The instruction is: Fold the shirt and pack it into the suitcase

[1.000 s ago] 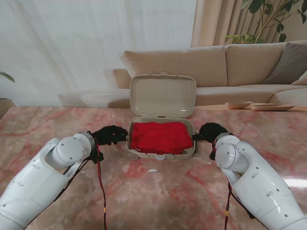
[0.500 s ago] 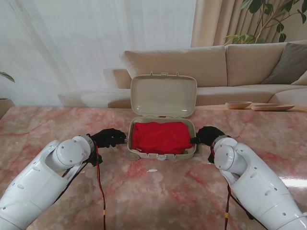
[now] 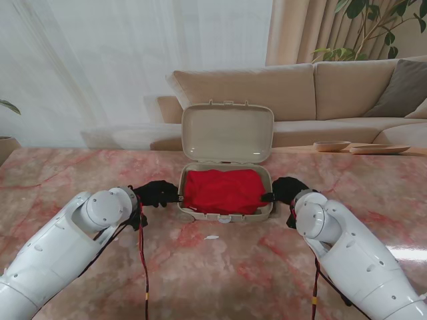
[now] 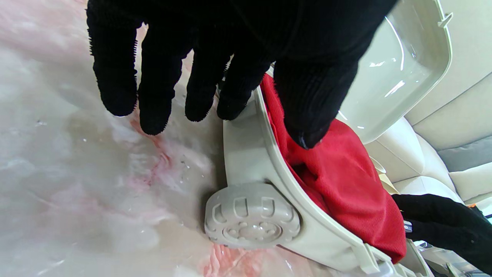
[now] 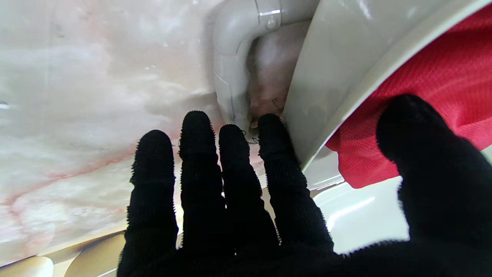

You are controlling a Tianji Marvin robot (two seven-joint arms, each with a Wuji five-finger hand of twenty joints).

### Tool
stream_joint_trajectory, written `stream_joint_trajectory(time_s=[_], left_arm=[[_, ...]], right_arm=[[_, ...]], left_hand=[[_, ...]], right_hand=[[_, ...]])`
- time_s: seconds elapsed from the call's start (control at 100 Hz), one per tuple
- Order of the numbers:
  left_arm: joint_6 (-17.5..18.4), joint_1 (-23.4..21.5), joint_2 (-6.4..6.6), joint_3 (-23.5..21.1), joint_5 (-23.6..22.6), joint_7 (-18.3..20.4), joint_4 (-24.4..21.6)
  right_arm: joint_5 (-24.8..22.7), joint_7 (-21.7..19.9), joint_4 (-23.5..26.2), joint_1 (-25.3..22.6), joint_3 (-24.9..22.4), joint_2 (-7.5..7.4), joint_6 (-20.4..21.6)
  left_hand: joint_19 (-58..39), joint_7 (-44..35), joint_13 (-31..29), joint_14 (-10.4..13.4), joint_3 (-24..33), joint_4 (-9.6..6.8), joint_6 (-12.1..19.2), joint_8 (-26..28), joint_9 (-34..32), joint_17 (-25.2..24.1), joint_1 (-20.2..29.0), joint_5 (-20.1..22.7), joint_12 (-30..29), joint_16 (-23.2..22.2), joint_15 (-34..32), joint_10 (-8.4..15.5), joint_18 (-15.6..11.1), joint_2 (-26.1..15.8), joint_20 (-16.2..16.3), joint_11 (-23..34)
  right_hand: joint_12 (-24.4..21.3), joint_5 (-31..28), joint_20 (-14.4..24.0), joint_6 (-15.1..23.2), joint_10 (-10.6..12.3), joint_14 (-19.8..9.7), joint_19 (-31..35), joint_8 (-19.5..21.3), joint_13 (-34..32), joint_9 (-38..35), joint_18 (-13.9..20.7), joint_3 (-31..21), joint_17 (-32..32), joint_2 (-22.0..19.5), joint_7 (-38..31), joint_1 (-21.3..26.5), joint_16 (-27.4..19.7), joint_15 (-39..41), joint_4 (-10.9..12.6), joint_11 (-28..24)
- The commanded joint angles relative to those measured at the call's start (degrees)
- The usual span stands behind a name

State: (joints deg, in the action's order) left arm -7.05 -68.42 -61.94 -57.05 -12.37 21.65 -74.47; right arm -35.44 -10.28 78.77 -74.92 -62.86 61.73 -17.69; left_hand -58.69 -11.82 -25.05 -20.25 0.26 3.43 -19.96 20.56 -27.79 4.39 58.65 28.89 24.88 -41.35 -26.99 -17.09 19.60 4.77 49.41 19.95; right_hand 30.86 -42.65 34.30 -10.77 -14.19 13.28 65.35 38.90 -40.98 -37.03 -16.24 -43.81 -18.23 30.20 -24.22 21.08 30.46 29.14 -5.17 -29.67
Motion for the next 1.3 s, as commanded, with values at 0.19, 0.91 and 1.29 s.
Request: stream_joint_trajectory(time_s=[0.19,0.91,1.29], left_arm=[[1.4,-0.3,-0.31,0.6,0.5,1.5,0.0],[2.8,-6.8,1.63,-3.5,-1.7,5.3,-4.9],[4.2,-12.5,1.95,-6.8,-3.4,4.0,-8.9]], right_arm=[[0.7,-1.1,0.6,-1.8,-0.3,0.12,2.4],[1.2,-6.1,9.6,-10.8,-4.7,-1.28,8.0],[1.8,-7.6,15.3,-16.6,-6.6,-1.69,9.3]], left_hand=[[-0.9,0.3,-0.6,-2.2,-2.1,-0.91,4.4,0.0,-0.4,-0.7,-1.2,0.7,-0.1,-1.0,-1.0,-0.2,1.4,-2.9,0.2,-0.9],[-0.7,0.0,-0.4,-2.0,-2.1,-0.96,4.9,0.1,-0.3,-0.9,-1.1,-0.4,0.0,-1.0,-0.8,0.0,1.3,-3.3,0.2,-0.9],[-0.8,-0.8,-0.8,-1.9,-2.1,-0.95,5.1,0.3,-1.2,-0.7,-0.9,-0.1,0.2,-1.0,-1.1,0.2,1.3,-3.1,0.2,-0.3]], right_hand=[[-0.7,-0.6,1.5,3.9,-0.5,0.6,2.3,0.9,0.4,0.6,-0.3,-0.4,0.3,-0.1,-0.7,0.9,1.4,0.9,2.2,-0.4],[-1.1,0.0,1.4,4.2,-0.1,0.5,2.1,0.7,0.0,0.0,-0.2,-0.1,0.5,-1.0,-0.5,0.6,1.2,-0.1,2.3,0.9],[-0.8,0.4,1.5,3.5,-0.4,0.7,2.2,0.5,0.0,-0.2,-0.2,0.8,0.2,-1.7,-0.2,1.4,1.4,0.4,2.4,0.4]])
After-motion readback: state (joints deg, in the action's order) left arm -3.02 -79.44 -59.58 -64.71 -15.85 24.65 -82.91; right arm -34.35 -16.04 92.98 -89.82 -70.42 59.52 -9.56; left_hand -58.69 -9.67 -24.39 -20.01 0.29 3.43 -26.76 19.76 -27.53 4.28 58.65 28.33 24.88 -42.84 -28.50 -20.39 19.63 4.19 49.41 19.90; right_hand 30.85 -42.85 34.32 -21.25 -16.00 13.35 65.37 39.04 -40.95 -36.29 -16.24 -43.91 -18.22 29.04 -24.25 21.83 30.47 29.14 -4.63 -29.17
